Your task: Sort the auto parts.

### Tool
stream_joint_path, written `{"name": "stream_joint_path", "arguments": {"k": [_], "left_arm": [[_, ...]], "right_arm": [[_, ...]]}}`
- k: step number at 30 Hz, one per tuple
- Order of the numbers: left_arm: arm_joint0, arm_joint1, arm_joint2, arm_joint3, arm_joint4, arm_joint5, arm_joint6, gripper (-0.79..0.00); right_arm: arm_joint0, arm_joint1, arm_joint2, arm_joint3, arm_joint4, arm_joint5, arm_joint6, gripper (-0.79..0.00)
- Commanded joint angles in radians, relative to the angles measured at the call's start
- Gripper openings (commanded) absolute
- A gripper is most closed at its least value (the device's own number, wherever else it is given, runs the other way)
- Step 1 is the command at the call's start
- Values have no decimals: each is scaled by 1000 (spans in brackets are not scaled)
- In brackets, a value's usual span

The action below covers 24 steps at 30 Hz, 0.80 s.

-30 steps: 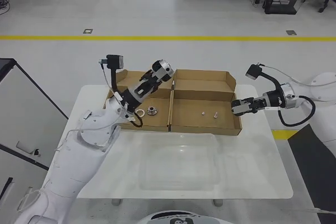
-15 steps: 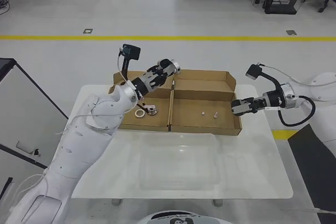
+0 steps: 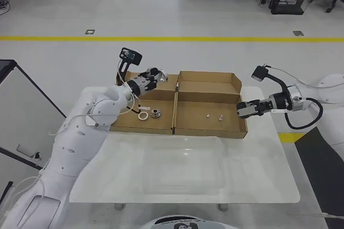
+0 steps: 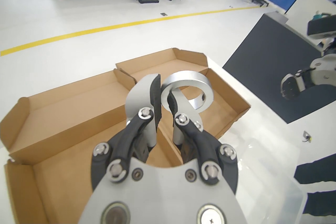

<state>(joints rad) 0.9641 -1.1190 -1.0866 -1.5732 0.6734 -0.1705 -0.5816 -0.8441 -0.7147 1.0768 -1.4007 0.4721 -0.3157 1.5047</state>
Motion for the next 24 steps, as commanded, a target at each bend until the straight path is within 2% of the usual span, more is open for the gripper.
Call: {"name": "stream_joint_path", "arguments": {"k": [1,10,16,24], "left_arm": [[1,4,-8,4,33,-12,-17,-785],[22,17,-37,-3,132,-39,-80,-785],[33,28,-44,-8,261,-71,-117,-785],[32,32,-53,16,282,-88,-191,-785]], "right_arm": [[0,0,0,0,0,0,0,0],[0,0,0,0,0,0,0,0],[0,0,0,0,0,0,0,0],[0,0,0,0,0,0,0,0]]}}
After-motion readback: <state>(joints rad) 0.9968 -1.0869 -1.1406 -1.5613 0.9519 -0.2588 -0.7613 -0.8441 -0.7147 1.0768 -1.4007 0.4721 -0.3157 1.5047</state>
